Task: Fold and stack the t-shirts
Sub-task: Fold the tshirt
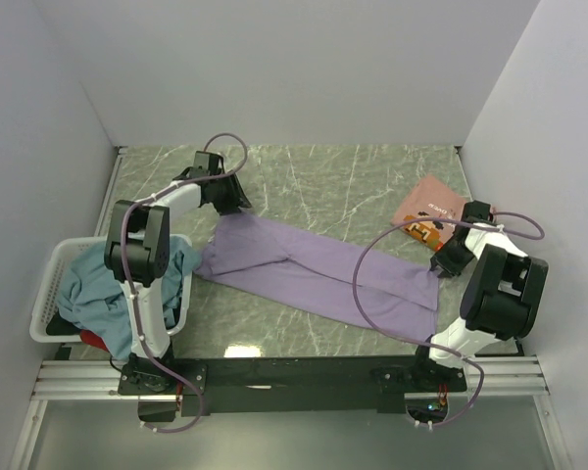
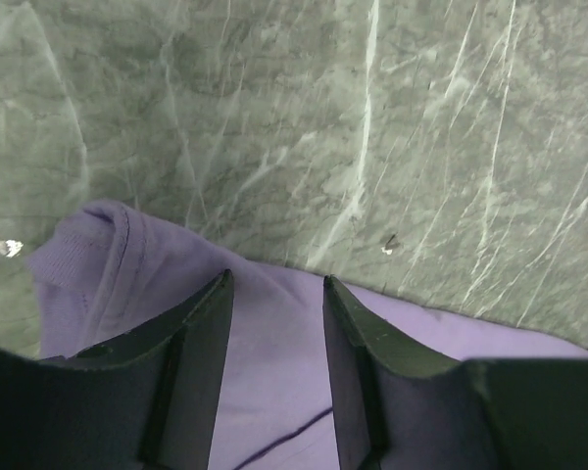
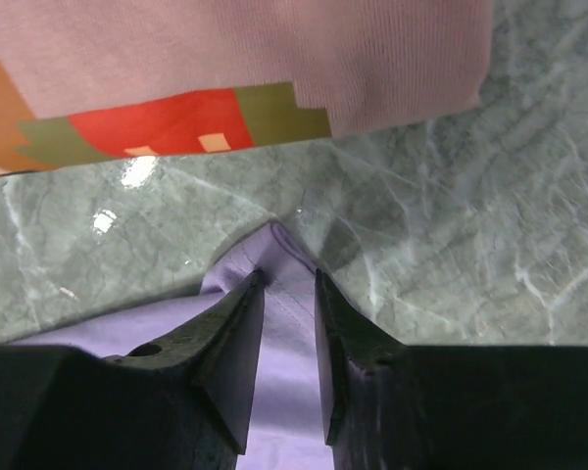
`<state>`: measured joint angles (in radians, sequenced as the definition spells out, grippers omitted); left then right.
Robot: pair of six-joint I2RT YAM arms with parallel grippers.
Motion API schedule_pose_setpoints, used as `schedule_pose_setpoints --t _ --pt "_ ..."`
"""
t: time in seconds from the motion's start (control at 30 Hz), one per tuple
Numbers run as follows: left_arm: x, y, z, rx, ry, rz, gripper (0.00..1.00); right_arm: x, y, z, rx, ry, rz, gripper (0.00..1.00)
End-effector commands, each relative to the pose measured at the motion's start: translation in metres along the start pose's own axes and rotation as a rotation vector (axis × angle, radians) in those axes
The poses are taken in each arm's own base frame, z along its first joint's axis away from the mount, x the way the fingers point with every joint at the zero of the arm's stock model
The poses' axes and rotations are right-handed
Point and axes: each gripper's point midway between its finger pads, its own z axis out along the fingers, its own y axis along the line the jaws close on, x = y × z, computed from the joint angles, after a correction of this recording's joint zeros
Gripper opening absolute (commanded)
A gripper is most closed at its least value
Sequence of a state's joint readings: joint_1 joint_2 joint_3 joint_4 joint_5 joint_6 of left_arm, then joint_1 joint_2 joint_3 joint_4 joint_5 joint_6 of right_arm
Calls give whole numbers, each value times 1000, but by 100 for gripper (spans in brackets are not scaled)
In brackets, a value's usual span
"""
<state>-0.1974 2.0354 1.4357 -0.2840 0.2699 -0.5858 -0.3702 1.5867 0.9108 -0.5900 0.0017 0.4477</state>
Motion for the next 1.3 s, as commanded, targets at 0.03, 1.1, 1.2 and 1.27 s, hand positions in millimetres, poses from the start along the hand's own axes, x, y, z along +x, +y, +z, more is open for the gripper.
schedule_pose_setpoints --t 0.03,1.1,1.2,1.27 --pt "-7 -10 7 76 -27 -61 47 -19 10 2 -38 -36 2 33" --pt "-47 -36 1 63 -99 28 52 -47 12 -51 -2 -152 -20 39" --pt "-64 -51 -18 78 -139 45 52 -43 23 -70 -17 -177 -69 40" --pt "-71 -59 -31 91 -161 53 52 -33 33 -76 -39 -170 -99 39"
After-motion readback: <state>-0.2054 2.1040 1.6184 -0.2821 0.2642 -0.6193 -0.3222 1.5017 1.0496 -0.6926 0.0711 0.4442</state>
